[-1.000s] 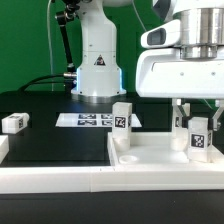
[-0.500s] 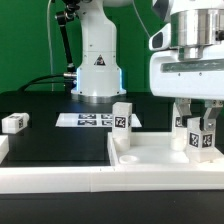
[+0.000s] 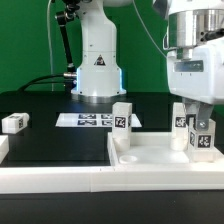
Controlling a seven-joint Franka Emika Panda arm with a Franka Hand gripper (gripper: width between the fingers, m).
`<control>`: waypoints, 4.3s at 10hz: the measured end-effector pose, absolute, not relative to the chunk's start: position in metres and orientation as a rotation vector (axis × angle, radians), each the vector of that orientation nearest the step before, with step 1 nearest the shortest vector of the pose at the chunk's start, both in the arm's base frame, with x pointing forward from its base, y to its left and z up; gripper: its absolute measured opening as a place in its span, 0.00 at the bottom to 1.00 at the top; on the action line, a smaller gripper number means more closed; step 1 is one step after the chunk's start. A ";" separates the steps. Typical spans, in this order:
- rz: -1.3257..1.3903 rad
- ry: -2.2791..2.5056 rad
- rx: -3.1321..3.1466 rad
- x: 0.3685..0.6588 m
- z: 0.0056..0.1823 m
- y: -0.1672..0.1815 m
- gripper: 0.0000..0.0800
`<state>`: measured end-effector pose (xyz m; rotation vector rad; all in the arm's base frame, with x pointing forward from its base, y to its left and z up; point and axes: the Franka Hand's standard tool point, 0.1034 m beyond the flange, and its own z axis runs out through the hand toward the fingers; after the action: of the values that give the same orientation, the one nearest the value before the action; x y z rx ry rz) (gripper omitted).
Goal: Assemble square table
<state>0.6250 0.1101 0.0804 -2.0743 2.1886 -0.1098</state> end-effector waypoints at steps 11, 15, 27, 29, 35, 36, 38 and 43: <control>-0.130 1.862 -2.389 0.623 0.078 0.122 0.81; -0.159 1.369 -2.757 0.622 0.077 0.122 0.81; -0.203 0.335 -3.141 0.627 0.080 0.110 0.56; -0.203 0.375 -3.134 0.627 0.080 0.110 0.36; -0.206 0.870 -3.036 0.624 0.080 0.095 0.36; -0.206 0.891 -3.030 0.624 0.080 0.094 0.36; -0.213 0.879 -3.032 0.625 0.081 0.093 0.36; -0.216 0.729 -3.028 0.589 0.123 0.079 0.80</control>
Offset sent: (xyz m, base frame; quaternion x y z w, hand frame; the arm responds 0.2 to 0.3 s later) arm 0.0000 0.0000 0.0000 0.0000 0.0000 0.1938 0.9810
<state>0.5893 0.0788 0.1232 -3.0283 0.7292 -0.2159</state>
